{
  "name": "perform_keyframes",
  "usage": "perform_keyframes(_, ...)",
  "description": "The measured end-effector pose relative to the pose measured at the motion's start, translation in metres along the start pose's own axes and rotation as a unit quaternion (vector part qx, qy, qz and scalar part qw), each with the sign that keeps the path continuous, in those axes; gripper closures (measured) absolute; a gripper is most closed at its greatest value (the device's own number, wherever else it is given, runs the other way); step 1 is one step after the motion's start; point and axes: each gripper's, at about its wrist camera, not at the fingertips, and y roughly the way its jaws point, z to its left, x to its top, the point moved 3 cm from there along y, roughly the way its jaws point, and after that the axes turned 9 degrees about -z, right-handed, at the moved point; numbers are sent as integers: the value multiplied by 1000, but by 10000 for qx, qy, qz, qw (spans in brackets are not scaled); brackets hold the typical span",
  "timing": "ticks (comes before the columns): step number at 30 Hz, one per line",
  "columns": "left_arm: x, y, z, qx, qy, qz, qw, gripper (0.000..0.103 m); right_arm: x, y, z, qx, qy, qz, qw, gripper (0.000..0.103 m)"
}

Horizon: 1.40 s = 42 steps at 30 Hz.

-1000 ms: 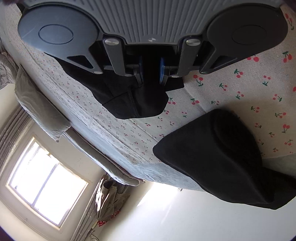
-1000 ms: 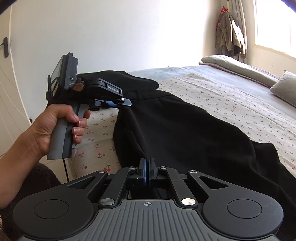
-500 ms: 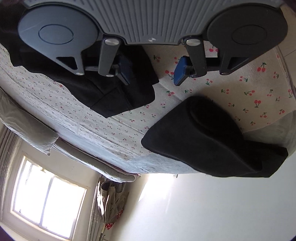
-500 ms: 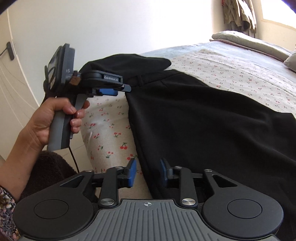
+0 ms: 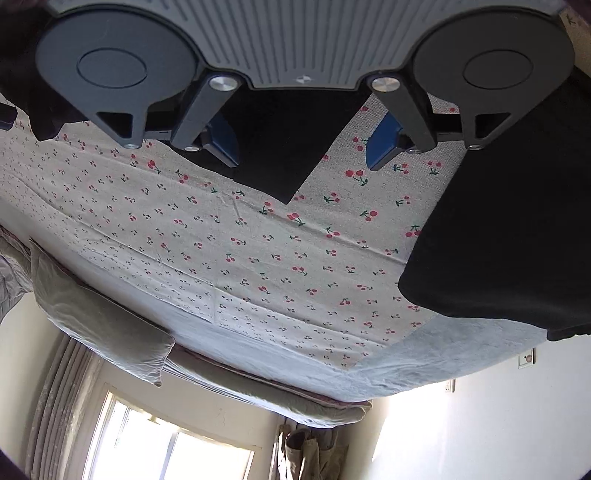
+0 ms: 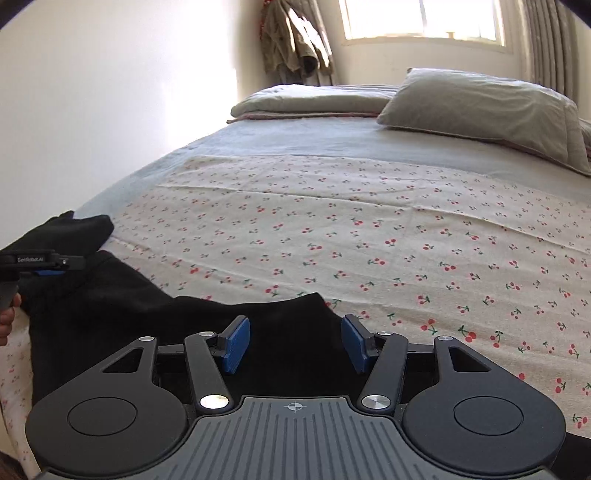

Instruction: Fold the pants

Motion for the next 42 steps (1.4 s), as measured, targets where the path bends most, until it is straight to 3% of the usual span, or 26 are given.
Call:
perform_keyframes(1, -2, 7, 2, -45, -64, 81, 9999, 32, 0, 9, -7, -26, 134, 34, 9999, 48)
perform_keyframes(3, -8, 12, 6, -365, -336, 156, 9986, 52, -4, 27, -18, -28, 416, 138, 9990, 48)
perform_keyframes(4, -10, 11, 5, -550, -466, 148, 9973, 75, -7, 35, -21, -4, 529, 203, 9984, 50)
perform_keyframes(5, -12, 9, 5, -615, -555, 108, 9965, 87, -9, 41, -21, 37, 585, 238, 9980, 53)
perform_keyframes(6, -13, 4, 4, -458, -580, -53, 9972, 91, -11, 45, -21, 85, 589, 243, 9979, 75)
perform_keyframes(7, -13, -5, 3, -296, -593, -295, 9974, 97, -12, 47, -18, 93, 570, 177, 9982, 103)
perform_keyframes(10, -19, -30, -4, 100, -564, -964, 9937, 97, -12, 35, -12, -63, 434, -309, 9986, 103)
perform_keyframes(12, -26, -23, -15, 358, -111, -906, 9952, 94, -13, 36, -9, -197, 285, -316, 9989, 103)
perform_keyframes(14, -32, -14, -23, 630, 210, -766, 9948, 73, -14, 40, -6, -335, 89, -138, 9993, 100)
perform_keyframes(15, -32, -17, -24, 699, 249, -830, 9938, 71, -13, 37, -4, -389, 44, -98, 9992, 92)
perform_keyframes(17, -31, -30, -28, 681, 318, -959, 9925, 53, -12, 21, 0, -284, -66, -63, 9996, 84)
perform_keyframes(19, -32, -52, -33, 757, 542, -1138, 9891, 36, -14, -4, 5, -224, -237, -150, 9994, 58)
perform_keyframes(23, -45, -89, -52, 412, 864, -1175, 9884, 20, -28, -60, 13, -46, -502, -86, 9987, 51)
perform_keyframes(28, -82, -119, -94, -591, 1100, -811, 9889, 18, -62, -109, 15, -10, -774, 138, 9969, 47)
perform_keyframes(33, -136, -125, -141, -1512, 1766, -353, 9720, 17, -112, -128, 25, -146, -1075, 466, 9930, 47)
perform_keyframes(36, -169, -123, -148, -1545, 2238, -20, 9623, 16, -140, -146, 29, -234, -1245, 481, 9908, 46)
perform_keyframes(38, -184, -132, -145, -1475, 2567, -236, 9549, 12, -154, -166, 29, -212, -1287, 358, 9908, 45)
perform_keyframes(42, -183, -146, -133, -1541, 2425, -136, 9577, 11, -165, -201, 13, -243, -1000, 295, 9943, 43)
